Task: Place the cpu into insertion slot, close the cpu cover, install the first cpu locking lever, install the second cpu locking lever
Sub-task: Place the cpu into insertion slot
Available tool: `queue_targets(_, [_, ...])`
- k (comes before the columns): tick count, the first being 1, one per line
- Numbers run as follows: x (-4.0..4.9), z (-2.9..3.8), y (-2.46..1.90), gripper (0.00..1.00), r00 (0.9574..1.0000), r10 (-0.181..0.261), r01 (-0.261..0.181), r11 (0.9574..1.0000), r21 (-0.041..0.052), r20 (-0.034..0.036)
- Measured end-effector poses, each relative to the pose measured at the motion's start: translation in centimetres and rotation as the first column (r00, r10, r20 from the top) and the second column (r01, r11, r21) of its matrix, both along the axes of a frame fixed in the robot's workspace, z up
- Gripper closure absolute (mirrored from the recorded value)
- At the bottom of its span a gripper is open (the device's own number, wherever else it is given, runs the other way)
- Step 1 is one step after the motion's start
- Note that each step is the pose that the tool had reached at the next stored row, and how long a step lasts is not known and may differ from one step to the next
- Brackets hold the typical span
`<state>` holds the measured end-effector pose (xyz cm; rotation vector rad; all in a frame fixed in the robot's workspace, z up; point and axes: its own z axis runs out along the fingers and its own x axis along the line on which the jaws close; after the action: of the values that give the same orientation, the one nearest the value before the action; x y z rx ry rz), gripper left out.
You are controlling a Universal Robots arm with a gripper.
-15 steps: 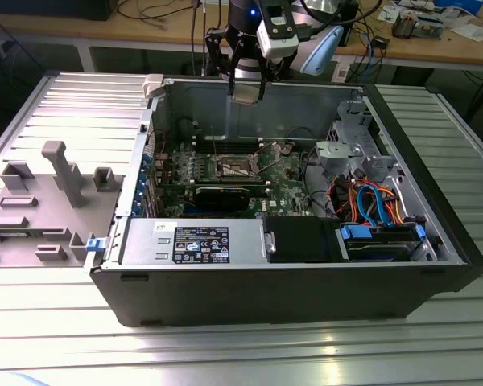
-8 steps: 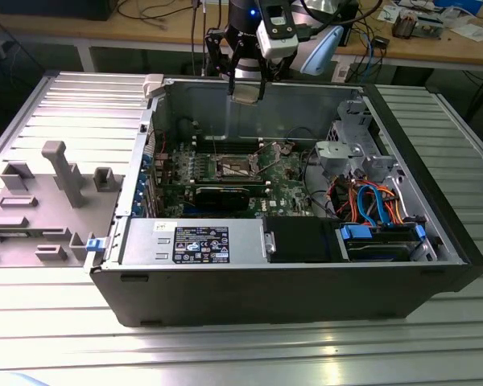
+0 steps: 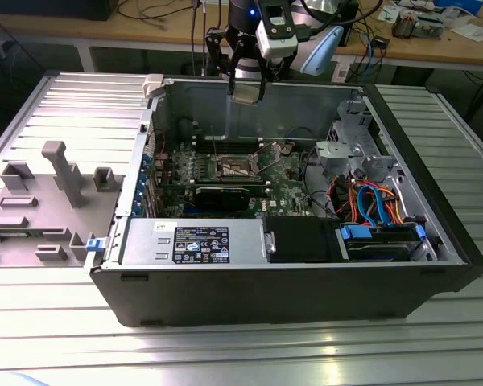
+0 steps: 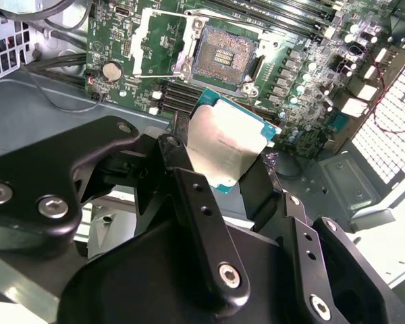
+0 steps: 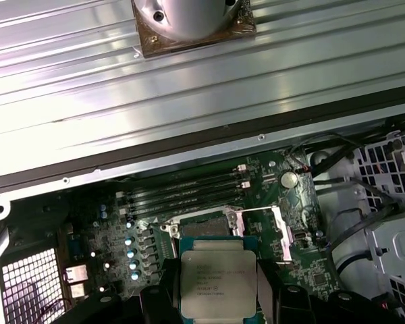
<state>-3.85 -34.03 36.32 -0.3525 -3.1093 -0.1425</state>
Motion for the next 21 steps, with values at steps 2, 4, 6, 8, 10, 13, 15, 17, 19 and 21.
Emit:
queue_targets(2, [0.00, 0.00, 0.00, 0.46, 1.0000, -0.008, 0.008, 1.0000, 0.0000, 0.0000])
queue_targets(4, [0.00, 0.00, 0.00, 0.46, 0.9999, -0.013, 0.013, 0.9999, 0.0000, 0.0000])
queue_targets(6, [0.00, 0.00, 0.00, 0.46, 0.9998, -0.019, 0.019, 0.9998, 0.0000, 0.0000])
queue_targets(8, [0.00, -0.01, 0.00, 0.46, 0.9997, -0.023, 0.023, 0.9997, 0.0000, 0.0000])
queue_targets(10, [0.00, -0.01, 0.00, 0.46, 0.9997, -0.026, 0.026, 0.9997, 0.0000, 0.0000])
queue_targets(13, [0.00, -0.01, 0.00, 0.46, 0.9995, -0.031, 0.031, 0.9995, 0.0000, 0.0000])
queue_targets(15, [0.00, -0.01, 0.00, 0.46, 0.9994, -0.033, 0.033, 0.9994, 0.0000, 0.0000])
queue_targets(17, [0.00, -0.01, 0.00, 0.46, 0.9994, -0.036, 0.036, 0.9994, 0.0000, 0.0000])
queue_targets(19, [0.00, -0.01, 0.00, 0.46, 0.9993, -0.038, 0.038, 0.9993, 0.0000, 0.0000])
queue_targets(21, [0.00, -0.01, 0.00, 0.46, 0.9991, -0.042, 0.042, 0.9991, -0.0001, 0.0000])
